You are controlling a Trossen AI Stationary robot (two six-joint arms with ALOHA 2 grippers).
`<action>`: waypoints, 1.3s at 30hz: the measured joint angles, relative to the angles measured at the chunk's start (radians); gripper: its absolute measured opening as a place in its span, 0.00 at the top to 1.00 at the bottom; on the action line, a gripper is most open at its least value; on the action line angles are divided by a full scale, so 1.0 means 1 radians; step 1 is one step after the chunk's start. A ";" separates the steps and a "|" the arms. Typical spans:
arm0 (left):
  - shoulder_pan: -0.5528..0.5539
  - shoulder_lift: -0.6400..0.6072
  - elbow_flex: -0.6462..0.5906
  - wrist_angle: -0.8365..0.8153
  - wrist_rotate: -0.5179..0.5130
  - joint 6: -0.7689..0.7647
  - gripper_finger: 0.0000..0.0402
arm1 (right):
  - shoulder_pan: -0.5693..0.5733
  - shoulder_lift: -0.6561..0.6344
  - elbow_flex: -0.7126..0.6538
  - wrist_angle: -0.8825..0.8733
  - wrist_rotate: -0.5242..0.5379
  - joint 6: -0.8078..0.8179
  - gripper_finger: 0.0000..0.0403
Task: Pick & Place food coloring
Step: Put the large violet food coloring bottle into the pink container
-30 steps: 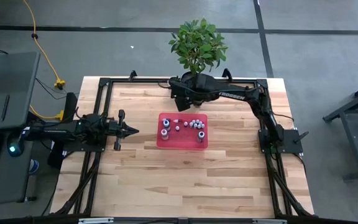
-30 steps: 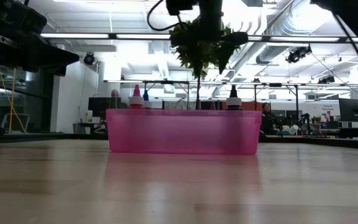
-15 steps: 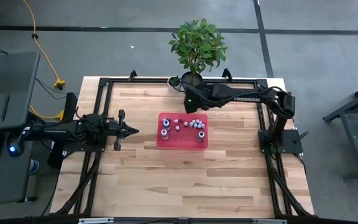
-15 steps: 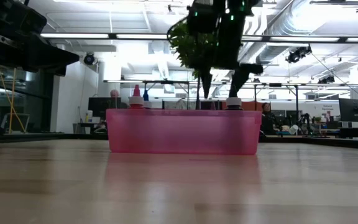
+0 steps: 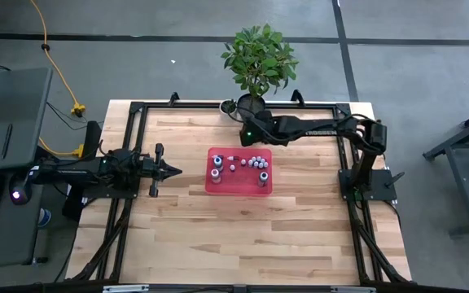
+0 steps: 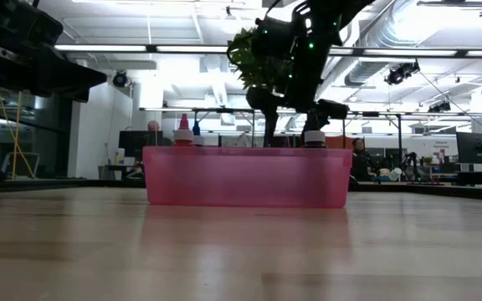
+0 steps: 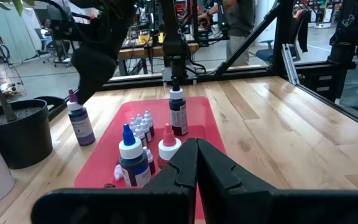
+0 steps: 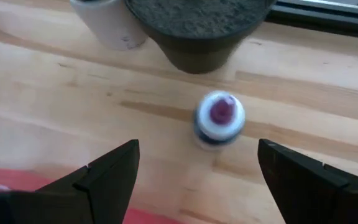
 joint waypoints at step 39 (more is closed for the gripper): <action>0.000 0.000 0.000 0.000 0.000 0.000 1.00 | -0.069 0.079 -0.017 0.095 -0.010 -0.094 0.45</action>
